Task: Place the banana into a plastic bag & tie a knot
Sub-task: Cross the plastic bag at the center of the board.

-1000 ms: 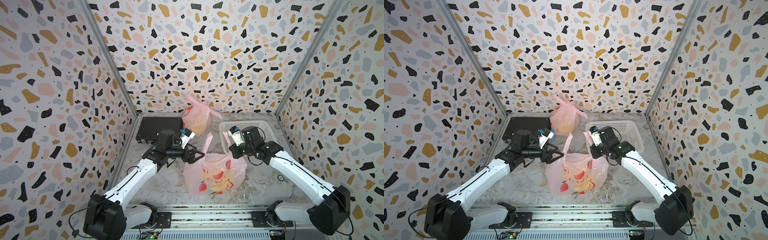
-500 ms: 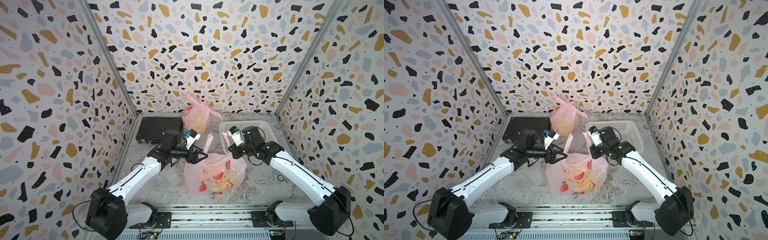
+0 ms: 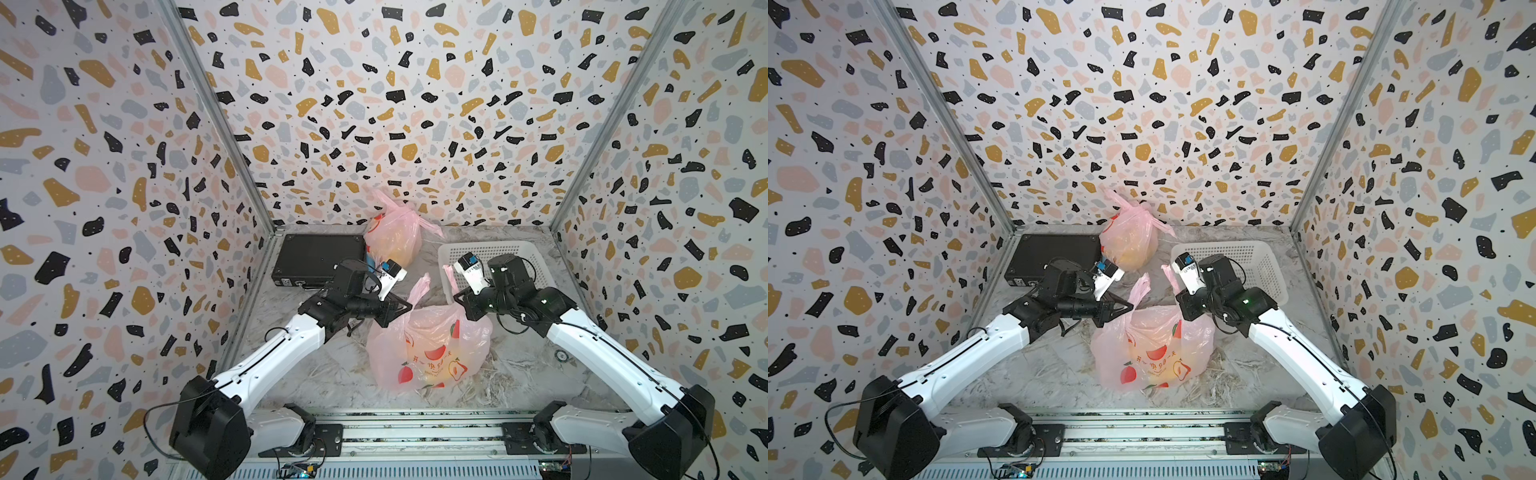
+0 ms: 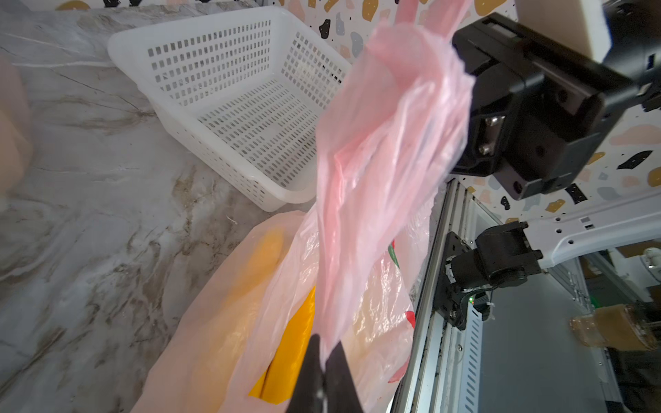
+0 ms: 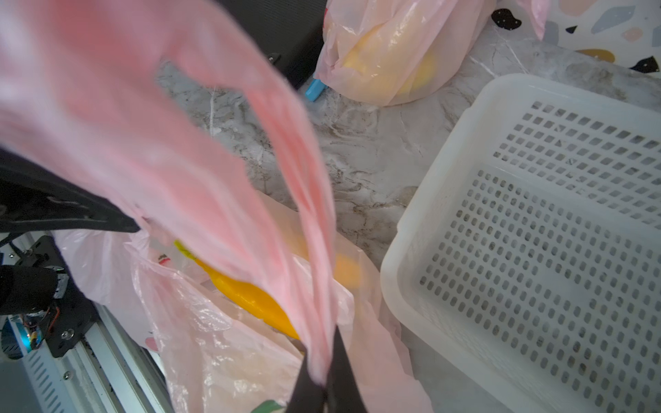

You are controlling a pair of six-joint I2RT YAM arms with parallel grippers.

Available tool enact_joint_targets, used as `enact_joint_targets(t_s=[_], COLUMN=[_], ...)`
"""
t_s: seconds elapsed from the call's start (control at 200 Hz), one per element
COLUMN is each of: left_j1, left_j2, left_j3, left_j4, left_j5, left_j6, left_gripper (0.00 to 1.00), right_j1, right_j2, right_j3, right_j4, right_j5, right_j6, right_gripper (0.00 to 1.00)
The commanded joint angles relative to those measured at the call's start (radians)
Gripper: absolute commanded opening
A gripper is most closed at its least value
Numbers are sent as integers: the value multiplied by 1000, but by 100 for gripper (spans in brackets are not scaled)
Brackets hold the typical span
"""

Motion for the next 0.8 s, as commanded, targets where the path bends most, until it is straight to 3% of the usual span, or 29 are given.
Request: enact_joint_targets(t_s=[0.0, 0.145, 0.305, 0.435, 0.796], left_j1=[-26, -74, -92, -92, -92], left_j2=[-24, -5, 18, -1, -24], left_j3=[61, 106, 120, 101, 67], left_j4=[-103, -174, -181, -168, -159], left_j5=[-169, -255, -212, -144, -87], left_j6=[51, 97, 126, 146, 166], left_gripper=[0, 0, 0, 0, 0], right_j1=[42, 143, 245, 249, 278], right_j2=[-45, -55, 3, 40, 92], right_j3=[-18, -45, -19, 13, 72], right_j4=[17, 23, -29, -70, -132], right_j5=[17, 53, 91, 108, 120], right_j6=[-51, -111, -162, -161, -156], right_gripper=[0, 0, 0, 0, 0])
